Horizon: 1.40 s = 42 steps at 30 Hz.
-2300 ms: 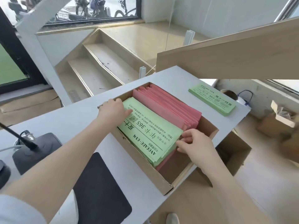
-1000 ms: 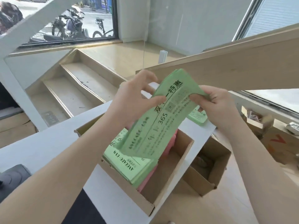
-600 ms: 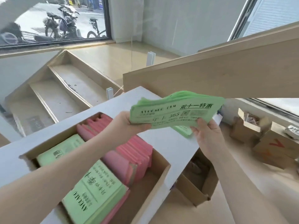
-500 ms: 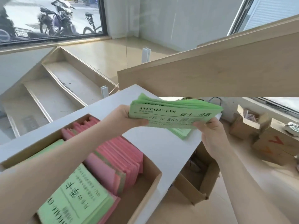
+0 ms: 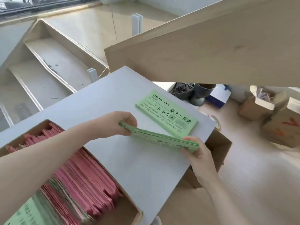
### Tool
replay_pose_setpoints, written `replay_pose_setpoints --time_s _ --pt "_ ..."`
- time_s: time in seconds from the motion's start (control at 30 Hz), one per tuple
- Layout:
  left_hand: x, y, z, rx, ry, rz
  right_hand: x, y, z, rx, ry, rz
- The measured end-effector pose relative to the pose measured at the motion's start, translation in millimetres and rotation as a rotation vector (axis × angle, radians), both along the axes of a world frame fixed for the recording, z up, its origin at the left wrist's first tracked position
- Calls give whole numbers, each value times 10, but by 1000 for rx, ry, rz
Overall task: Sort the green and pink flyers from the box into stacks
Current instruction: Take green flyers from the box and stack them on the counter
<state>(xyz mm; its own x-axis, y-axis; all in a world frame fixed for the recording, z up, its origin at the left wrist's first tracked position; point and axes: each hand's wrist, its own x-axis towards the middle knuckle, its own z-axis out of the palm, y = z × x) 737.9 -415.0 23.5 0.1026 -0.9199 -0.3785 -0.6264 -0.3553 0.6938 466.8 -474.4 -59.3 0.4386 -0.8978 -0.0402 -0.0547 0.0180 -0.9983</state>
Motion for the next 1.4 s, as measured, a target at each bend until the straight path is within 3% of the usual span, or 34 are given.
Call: replay_pose_setpoints --time_s 0.1,0.23,0.4,0.57,0.7,0.83,0.93,1.2,1.4 --pt "-10 -14 15 2 -20 31 52 21 -10 20 13 -14" --pt "-29 -3 15 -174 5 237 59 34 56 12 -13 -100" --pt "-73 8 -113 120 6 201 120 50 -62 85 131 -47" --pt "-16 -81 -137 91 57 359 111 8 -36 113 150 -28" --pt "-40 -117 -159 176 50 314 106 -39 5 148 101 -74" --pt "-81 -394 -28 -51 100 425 128 -199 89 150 127 -131" --pt "-76 -730 4 -187 76 511 191 -431 202 84 295 -181" --pt "33 -1327 -326 -165 41 511 296 -1027 227 236 331 -218" --pt "70 -1380 -491 -142 3 488 252 -1072 202 306 506 -133"
